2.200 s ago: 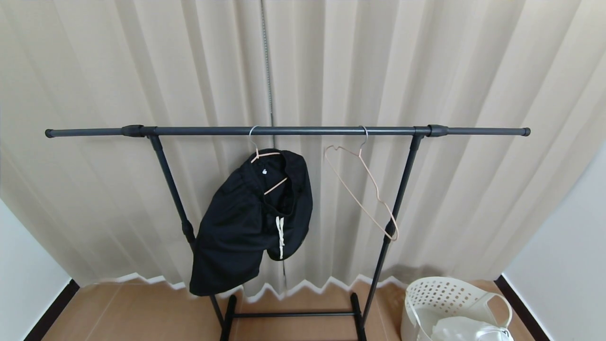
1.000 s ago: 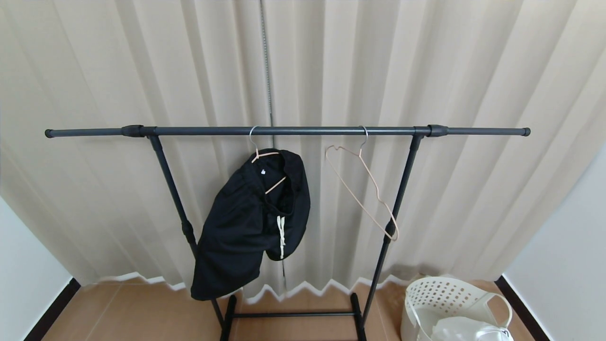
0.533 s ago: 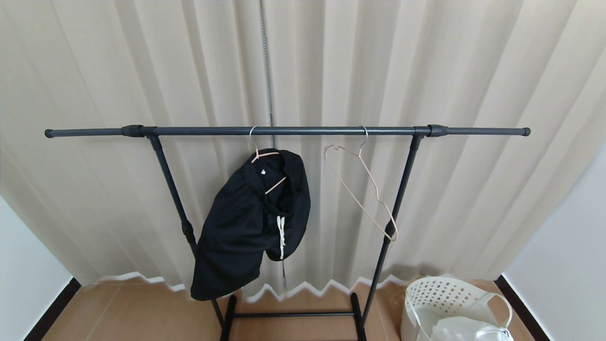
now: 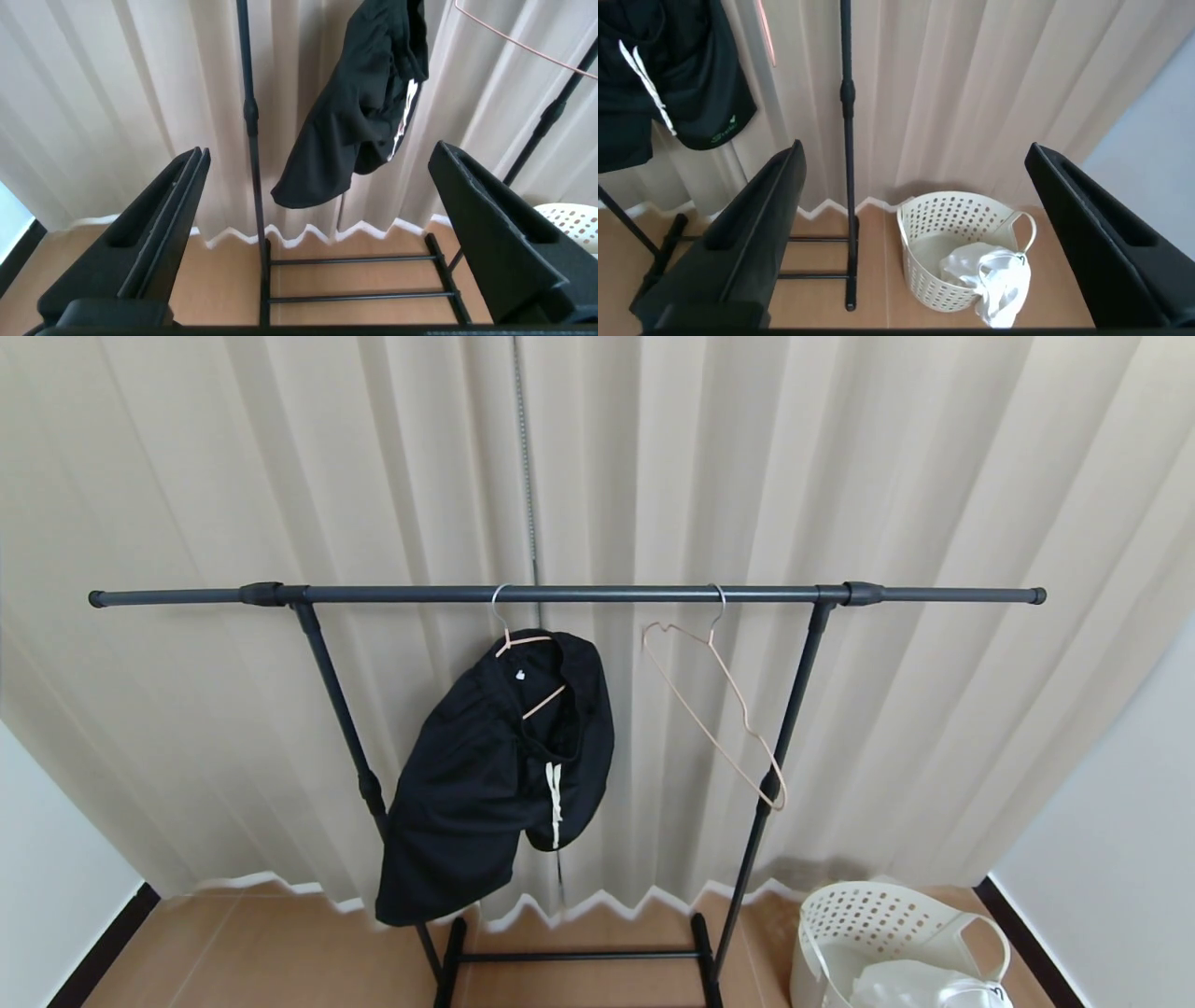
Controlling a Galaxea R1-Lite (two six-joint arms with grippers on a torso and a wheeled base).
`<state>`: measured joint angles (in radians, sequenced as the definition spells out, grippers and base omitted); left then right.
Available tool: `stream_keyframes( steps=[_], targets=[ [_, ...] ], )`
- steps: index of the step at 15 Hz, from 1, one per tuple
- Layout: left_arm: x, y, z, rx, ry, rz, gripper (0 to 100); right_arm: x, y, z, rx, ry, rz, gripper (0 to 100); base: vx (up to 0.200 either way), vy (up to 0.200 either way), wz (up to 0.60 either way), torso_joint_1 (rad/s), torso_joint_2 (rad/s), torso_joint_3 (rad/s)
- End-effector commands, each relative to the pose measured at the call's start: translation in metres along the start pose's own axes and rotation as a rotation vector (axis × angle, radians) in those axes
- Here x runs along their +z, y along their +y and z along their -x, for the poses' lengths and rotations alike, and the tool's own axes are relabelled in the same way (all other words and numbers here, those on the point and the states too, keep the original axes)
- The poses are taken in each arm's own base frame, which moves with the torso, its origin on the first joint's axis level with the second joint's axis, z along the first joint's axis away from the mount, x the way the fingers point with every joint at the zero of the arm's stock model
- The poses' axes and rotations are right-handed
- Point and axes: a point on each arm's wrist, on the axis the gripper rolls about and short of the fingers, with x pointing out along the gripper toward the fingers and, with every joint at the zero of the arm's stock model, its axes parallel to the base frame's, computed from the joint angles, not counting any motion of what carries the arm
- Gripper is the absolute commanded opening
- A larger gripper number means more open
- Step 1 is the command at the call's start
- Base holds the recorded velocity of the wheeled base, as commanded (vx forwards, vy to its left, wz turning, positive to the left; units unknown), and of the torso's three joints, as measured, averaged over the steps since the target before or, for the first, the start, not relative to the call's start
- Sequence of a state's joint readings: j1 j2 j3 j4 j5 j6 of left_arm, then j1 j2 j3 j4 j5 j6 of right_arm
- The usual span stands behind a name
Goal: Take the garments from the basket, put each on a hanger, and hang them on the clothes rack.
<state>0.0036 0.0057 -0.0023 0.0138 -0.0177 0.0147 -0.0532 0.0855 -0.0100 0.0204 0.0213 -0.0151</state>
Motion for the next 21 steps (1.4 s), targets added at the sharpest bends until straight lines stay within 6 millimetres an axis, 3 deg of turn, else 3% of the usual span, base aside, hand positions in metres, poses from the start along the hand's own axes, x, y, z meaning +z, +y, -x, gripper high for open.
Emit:
stream_keyframes(
  steps=[1, 13, 21],
  targets=[
    [-0.0002, 0.0001, -0.0002, 0.002, 0.003, 0.004, 100, -0.0016, -0.0004, 0.0053, 0.059, -0.066, -0.003, 100, 0.0, 0.0, 0.0, 0.0, 0.0, 0.0],
    [-0.0002, 0.0001, -0.0002, 0.003, 0.003, 0.004, 100, -0.002, -0.0002, 0.0058, 0.069, -0.068, 0.005, 100, 0.0, 0.0, 0.0, 0.0, 0.0, 0.0],
    [-0.0002, 0.0001, -0.0002, 0.005, 0.003, 0.009, 100, -0.0024, -0.0002, 0.0059, 0.071, -0.071, 0.004, 100, 0.0, 0.0, 0.0, -0.134, 0.31, 0.168]
  ],
)
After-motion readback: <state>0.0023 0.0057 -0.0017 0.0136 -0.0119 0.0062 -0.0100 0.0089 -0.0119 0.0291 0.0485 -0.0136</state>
